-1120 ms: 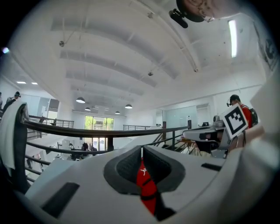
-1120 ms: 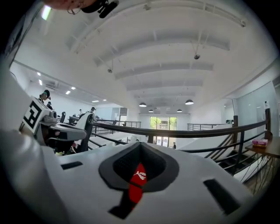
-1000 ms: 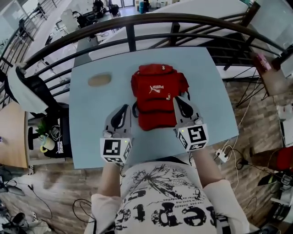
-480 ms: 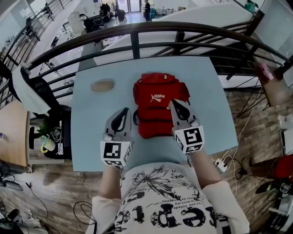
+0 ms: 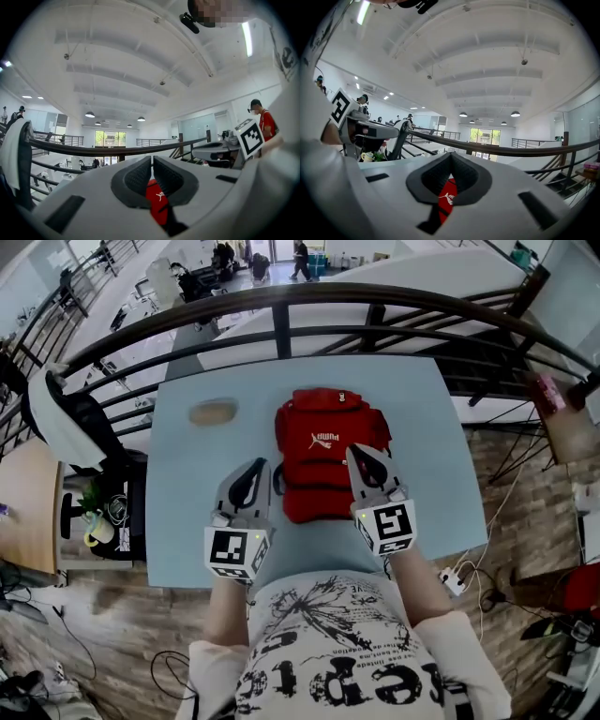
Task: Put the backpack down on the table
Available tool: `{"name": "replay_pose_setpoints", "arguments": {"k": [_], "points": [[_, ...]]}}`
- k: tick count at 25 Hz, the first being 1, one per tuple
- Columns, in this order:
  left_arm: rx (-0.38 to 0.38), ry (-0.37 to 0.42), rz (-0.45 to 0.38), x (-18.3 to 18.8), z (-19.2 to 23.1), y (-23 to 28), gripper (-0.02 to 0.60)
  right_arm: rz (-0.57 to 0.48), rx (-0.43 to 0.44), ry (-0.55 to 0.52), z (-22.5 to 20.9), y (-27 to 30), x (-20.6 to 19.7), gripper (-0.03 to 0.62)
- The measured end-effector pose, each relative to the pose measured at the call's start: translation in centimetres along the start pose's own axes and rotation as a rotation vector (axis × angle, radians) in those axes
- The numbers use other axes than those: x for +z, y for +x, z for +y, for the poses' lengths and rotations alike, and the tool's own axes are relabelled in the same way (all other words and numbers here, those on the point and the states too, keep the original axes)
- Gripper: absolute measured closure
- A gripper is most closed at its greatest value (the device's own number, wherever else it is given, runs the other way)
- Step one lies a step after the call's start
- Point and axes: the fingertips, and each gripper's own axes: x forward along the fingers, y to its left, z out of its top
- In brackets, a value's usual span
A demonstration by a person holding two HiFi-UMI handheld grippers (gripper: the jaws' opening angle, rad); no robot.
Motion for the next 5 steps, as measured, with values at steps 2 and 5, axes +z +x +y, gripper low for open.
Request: {"name": "replay_pose_setpoints", "arguments": {"k": [2, 5], "points": [[0.002, 0.005, 0.003, -0.11, -0.21, 0.07, 0.563, 0.002, 0.004, -0.007, 0.03, -0.07, -0.12, 0.603], [0.006, 0.018, 0.010, -0.28, -0.65, 0.25, 0.563, 0.008, 0.008, -0.030, 0.03, -0.33, -0.37, 0.603]]}}
